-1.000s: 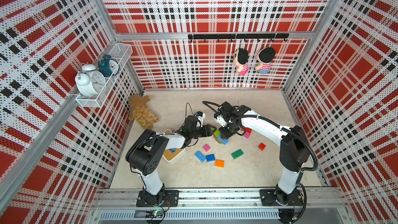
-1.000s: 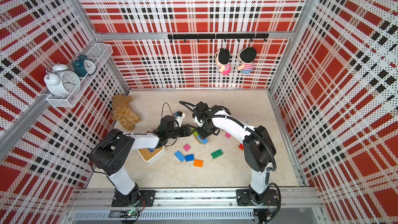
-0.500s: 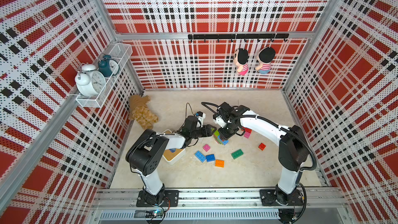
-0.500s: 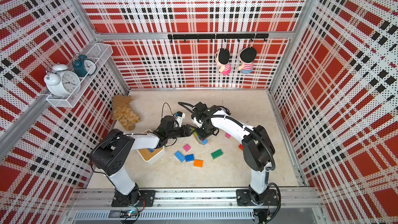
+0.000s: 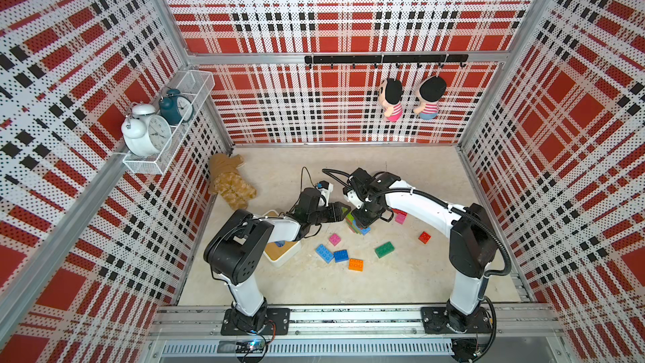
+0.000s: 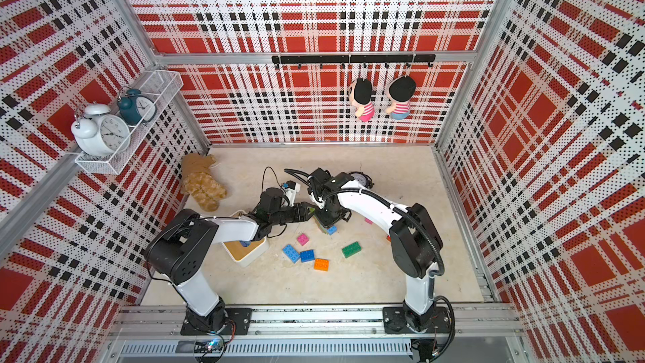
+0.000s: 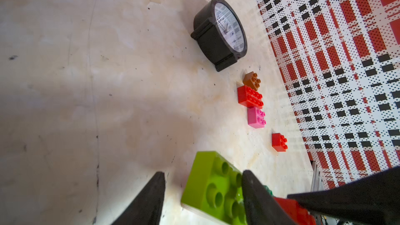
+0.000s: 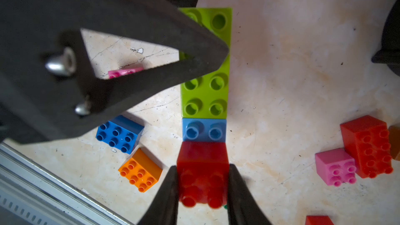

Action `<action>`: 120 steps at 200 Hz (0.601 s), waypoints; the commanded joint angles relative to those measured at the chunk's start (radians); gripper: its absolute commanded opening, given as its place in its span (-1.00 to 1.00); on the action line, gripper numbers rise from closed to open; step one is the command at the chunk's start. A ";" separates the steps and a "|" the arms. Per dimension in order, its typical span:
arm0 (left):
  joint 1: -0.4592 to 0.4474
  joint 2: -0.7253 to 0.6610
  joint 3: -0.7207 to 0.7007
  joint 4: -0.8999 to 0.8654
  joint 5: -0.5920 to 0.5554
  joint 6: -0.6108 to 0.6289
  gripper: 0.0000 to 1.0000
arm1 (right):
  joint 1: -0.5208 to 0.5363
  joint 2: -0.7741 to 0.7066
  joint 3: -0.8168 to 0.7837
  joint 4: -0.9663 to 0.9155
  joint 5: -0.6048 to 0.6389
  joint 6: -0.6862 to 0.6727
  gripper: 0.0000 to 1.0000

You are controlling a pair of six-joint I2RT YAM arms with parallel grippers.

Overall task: Assemble a heart with building blocks
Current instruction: Assemble the building block at the center of the board.

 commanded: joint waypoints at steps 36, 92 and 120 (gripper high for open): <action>0.002 0.004 -0.017 -0.010 -0.015 0.011 0.18 | 0.008 0.099 -0.065 -0.013 0.033 0.006 -1.00; 0.003 -0.002 -0.022 -0.010 -0.018 0.010 0.18 | 0.008 0.107 -0.068 0.007 0.035 0.012 -1.00; 0.001 -0.011 -0.018 -0.010 -0.015 0.012 0.18 | 0.007 0.039 -0.045 0.055 0.015 0.021 -0.53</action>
